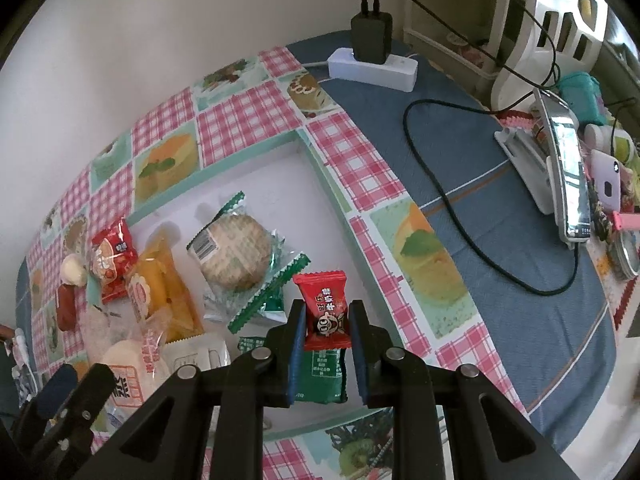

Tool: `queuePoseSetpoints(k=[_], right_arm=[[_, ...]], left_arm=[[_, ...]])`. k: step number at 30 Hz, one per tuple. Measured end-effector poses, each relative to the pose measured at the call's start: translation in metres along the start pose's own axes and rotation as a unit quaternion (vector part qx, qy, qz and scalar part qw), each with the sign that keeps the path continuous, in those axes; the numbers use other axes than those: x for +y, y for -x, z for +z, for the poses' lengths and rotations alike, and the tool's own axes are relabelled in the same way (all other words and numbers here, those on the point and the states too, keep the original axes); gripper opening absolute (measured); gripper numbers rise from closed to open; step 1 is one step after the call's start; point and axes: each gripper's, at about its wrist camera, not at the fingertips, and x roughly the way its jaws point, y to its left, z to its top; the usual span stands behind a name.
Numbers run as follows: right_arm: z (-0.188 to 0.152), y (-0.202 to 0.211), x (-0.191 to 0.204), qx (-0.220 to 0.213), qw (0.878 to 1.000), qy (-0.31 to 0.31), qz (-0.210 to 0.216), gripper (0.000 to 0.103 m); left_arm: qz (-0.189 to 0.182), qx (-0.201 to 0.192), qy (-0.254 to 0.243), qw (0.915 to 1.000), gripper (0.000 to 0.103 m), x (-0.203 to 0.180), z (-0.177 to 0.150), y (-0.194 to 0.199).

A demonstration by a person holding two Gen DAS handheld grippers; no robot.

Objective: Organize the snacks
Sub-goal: 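Release bun in tray with left tool while right tool drops red candy there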

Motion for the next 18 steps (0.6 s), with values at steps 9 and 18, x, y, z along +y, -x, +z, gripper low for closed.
queuePoseSetpoints(k=[9, 18], right_arm=[[-0.002, -0.001, 0.009, 0.011, 1.000, 0.016, -0.011, 0.042], [-0.012, 0.027, 0.048, -0.016, 0.997, 0.072, 0.018, 0.069]], left_arm=[[0.022, 0.014, 0.064, 0.9976, 0.085, 0.033, 0.002, -0.004], [0.072, 0.031, 0.178, 0.9810, 0.091, 0.094, -0.004, -0.011]])
